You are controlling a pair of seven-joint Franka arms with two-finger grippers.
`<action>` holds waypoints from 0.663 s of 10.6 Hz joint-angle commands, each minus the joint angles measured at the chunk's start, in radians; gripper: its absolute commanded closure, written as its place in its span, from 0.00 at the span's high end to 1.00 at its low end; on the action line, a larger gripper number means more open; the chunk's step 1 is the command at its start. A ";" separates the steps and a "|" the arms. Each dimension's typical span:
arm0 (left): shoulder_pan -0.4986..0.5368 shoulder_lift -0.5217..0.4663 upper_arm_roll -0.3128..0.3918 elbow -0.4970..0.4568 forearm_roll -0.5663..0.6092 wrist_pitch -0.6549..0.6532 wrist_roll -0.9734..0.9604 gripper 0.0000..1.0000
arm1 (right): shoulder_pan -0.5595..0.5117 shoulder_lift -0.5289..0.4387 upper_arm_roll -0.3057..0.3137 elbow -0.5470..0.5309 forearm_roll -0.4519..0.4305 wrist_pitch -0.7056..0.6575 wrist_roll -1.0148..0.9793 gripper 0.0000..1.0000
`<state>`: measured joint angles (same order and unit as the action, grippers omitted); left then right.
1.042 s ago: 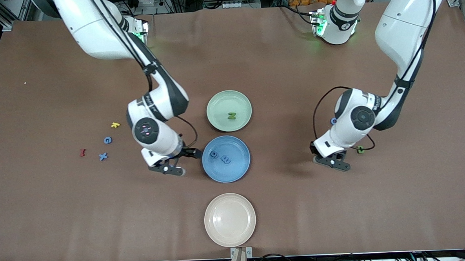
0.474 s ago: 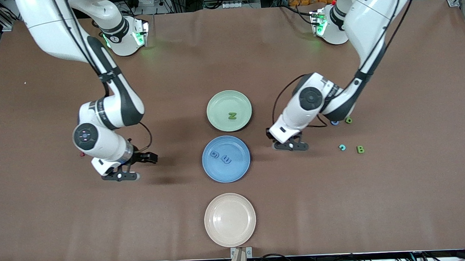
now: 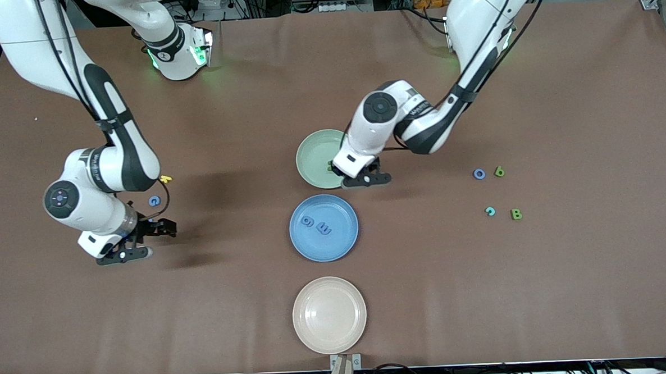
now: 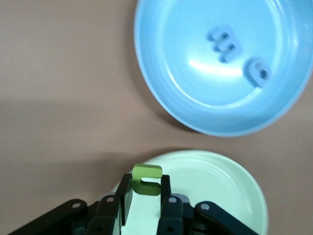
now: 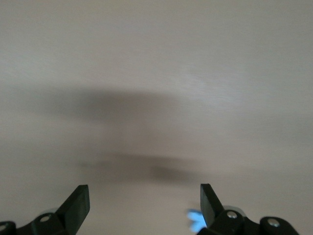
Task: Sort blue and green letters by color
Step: 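Place the u on the green plate while the right gripper returns to the letters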
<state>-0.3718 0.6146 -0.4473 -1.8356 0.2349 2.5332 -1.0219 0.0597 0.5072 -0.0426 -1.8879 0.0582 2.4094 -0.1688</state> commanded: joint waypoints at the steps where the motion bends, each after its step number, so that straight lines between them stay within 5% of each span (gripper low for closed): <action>1: -0.100 0.037 0.013 0.068 0.015 -0.019 -0.169 0.00 | -0.052 -0.030 -0.008 -0.069 -0.009 0.050 -0.145 1.00; 2: -0.131 0.054 0.016 0.075 0.017 -0.019 -0.209 0.08 | -0.063 -0.030 -0.008 -0.089 -0.009 0.074 -0.173 1.00; 3: -0.157 0.056 0.036 0.075 0.018 -0.019 -0.225 0.26 | -0.075 -0.030 -0.008 -0.121 -0.011 0.130 -0.190 1.00; 4: -0.183 0.057 0.057 0.073 0.018 -0.019 -0.230 0.52 | -0.078 -0.029 -0.008 -0.144 -0.011 0.161 -0.193 1.00; 5: -0.200 0.057 0.073 0.073 0.018 -0.019 -0.245 0.93 | -0.080 -0.030 -0.008 -0.169 -0.011 0.177 -0.195 1.00; 7: -0.216 0.054 0.090 0.073 0.018 -0.019 -0.253 1.00 | -0.093 -0.023 -0.008 -0.212 -0.023 0.247 -0.196 1.00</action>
<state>-0.5616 0.6649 -0.3853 -1.7871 0.2349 2.5292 -1.2375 -0.0061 0.5067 -0.0613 -2.0302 0.0573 2.5851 -0.3487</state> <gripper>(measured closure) 0.436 0.000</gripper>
